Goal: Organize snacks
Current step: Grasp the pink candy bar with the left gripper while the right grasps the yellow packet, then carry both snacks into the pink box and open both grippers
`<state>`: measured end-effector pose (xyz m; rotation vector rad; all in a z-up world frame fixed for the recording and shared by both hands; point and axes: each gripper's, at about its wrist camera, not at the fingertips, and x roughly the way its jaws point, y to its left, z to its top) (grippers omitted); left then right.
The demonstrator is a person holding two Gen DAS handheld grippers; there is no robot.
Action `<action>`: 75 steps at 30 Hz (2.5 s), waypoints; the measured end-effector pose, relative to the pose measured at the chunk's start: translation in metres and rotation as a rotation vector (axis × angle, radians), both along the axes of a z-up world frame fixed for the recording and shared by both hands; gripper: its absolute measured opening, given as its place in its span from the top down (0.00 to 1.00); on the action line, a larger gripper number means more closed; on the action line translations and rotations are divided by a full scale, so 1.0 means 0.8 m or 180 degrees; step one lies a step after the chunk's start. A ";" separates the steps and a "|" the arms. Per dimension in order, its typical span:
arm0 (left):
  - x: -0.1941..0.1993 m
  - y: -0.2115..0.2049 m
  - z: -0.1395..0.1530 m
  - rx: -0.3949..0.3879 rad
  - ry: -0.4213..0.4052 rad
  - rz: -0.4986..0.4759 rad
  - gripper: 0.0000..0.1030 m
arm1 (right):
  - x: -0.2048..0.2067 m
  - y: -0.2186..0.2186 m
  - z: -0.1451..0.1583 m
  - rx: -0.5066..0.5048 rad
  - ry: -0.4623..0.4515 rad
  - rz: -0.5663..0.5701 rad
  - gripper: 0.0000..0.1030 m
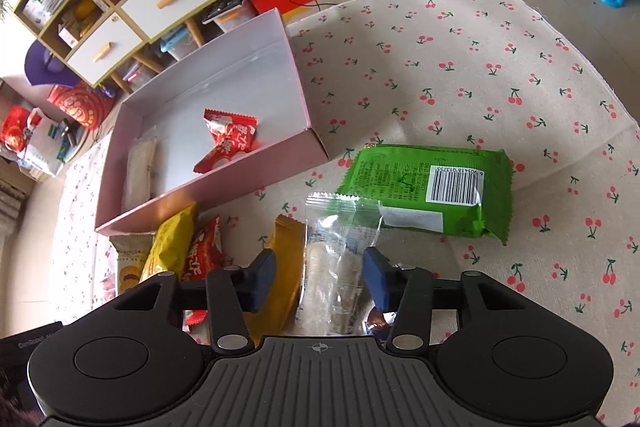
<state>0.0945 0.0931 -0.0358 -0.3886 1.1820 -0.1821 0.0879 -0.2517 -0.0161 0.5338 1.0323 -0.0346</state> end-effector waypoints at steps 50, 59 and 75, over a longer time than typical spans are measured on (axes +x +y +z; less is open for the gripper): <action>0.014 -0.037 0.002 0.1028 -0.0331 -0.0514 0.49 | 0.031 0.206 -0.010 -0.1405 -0.0618 0.1593 0.35; 0.010 -0.030 0.009 0.0933 -0.0349 -0.0449 0.70 | 0.034 0.193 -0.007 -0.1342 -0.0612 0.1517 0.53; 0.018 -0.018 0.038 0.0578 -0.0477 -0.0251 0.71 | 0.038 0.129 0.023 -0.0078 -0.0373 0.1051 0.55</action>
